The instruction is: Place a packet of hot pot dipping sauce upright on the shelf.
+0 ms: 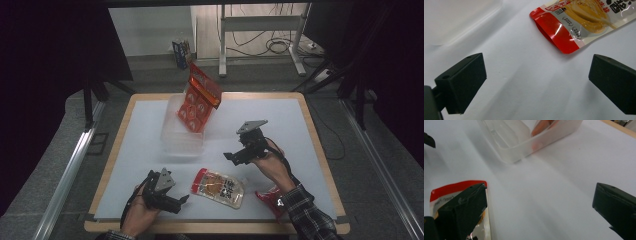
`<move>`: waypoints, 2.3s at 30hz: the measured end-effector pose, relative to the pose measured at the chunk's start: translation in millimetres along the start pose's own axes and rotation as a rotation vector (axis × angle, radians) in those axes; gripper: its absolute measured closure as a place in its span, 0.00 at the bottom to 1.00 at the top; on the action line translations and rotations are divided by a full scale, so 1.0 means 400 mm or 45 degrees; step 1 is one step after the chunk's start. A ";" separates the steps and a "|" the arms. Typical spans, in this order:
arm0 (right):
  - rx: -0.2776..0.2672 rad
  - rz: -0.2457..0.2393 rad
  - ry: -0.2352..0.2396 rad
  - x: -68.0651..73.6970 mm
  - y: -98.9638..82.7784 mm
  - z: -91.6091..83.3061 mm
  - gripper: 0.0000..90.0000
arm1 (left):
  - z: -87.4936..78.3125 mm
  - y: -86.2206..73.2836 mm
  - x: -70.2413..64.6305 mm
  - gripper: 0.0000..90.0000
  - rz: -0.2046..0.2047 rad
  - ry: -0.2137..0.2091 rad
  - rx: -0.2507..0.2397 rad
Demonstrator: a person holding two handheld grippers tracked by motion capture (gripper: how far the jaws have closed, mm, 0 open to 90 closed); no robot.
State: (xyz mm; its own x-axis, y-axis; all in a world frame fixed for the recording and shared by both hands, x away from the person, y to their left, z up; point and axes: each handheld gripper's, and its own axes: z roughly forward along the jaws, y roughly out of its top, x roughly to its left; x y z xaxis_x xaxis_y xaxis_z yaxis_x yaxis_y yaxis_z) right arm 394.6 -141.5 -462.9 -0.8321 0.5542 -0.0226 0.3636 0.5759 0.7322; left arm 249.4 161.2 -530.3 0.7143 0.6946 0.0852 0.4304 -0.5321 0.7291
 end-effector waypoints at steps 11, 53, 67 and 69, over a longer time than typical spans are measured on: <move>0.022 0.050 -0.041 -0.006 -0.054 -0.074 0.00 | -0.004 0.000 -0.001 0.01 -0.009 -0.010 -0.004; 0.002 0.186 -0.203 0.009 -0.300 -0.265 0.02 | 0.112 0.217 -0.196 0.62 0.062 -0.485 -0.192; 0.028 0.221 -0.258 0.001 -0.350 -0.299 0.00 | 0.194 0.301 -0.286 0.79 0.141 -0.590 -0.184; 0.024 0.236 -0.257 -0.002 -0.354 -0.302 0.00 | 0.205 0.316 -0.293 0.79 0.131 -0.589 -0.191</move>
State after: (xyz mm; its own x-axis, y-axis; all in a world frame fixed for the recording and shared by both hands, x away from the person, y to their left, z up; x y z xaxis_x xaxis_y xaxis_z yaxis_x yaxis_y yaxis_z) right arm 293.2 -295.9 -484.4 -0.6510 0.7587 -0.0261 0.5112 0.4635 0.7238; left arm 265.2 -27.0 -503.8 0.9337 0.3361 -0.1237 0.2849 -0.4878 0.8252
